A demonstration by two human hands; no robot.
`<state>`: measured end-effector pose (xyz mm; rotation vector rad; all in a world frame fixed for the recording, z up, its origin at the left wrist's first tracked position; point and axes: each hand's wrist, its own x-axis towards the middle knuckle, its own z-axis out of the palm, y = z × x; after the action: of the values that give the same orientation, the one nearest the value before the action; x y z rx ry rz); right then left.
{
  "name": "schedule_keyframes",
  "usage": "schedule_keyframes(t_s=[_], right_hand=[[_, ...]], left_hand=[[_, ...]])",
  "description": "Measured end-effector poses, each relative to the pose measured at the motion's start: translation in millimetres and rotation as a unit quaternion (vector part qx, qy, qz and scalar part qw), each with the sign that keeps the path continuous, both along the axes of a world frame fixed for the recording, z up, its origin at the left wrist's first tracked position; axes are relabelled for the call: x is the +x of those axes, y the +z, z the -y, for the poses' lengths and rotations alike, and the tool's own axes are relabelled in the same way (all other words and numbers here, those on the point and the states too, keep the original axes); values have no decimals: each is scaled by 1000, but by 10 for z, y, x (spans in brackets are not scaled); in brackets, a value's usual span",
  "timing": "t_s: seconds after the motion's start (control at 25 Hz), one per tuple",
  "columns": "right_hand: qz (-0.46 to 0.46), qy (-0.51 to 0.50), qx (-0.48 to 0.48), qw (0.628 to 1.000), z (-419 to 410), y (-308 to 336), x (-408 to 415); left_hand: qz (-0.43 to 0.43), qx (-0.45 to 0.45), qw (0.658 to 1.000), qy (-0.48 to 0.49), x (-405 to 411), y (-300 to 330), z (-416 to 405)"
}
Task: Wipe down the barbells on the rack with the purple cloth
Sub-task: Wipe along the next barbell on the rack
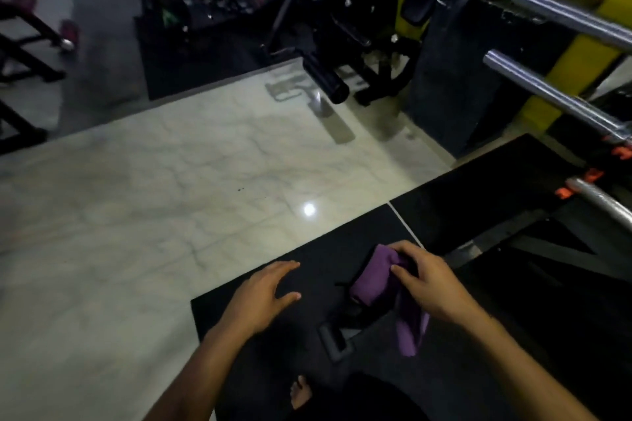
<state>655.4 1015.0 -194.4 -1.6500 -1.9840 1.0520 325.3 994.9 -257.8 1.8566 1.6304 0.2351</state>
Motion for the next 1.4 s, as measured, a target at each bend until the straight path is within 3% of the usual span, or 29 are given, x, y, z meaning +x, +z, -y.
schedule_keyframes(t_s=[0.2,0.36,0.48,0.64,0.84,0.96,1.12,1.2,1.24,1.32,1.36,1.4], right_hand=[[-26,26,19,999,-535,80,-449],[-26,3,25,999,-1100,-44,-622],[-57,-25,21,998,-1591,-217,-591],[-110,-102,18,988,-2168,-270,-347],[-143,-208,43,967,-2663,60,286],[-112,-312,87,940,-2731,249,759],[-95,-564,144,807,-2610,190,1215],[-184,-625,125,748,-2611,109,1289],[-281,-647,118,699,-2668,101,1377],[-505,-671,120,530,-2816,243,1592],[-575,-665,152,452,-2869,381,1730],[-616,-650,201,399,-2870,457,1881]], left_hand=[[-51,33,995,-75,-228,-10,-539],[2,-40,994,-104,-252,-22,-1118],[93,-96,985,-110,-93,-27,-1692],[193,-142,955,-177,575,166,-2604],[214,-164,935,-232,1558,485,-3798],[242,-182,908,-290,2183,712,-4247],[261,-162,902,-305,3134,850,-4662],[252,-128,889,-360,3614,962,-4699],[249,-114,868,-415,3888,1054,-4671],[231,-81,796,-553,4393,1231,-4534],[212,-54,752,-622,4620,1337,-4454],[196,-22,708,-678,4823,1453,-4397]])
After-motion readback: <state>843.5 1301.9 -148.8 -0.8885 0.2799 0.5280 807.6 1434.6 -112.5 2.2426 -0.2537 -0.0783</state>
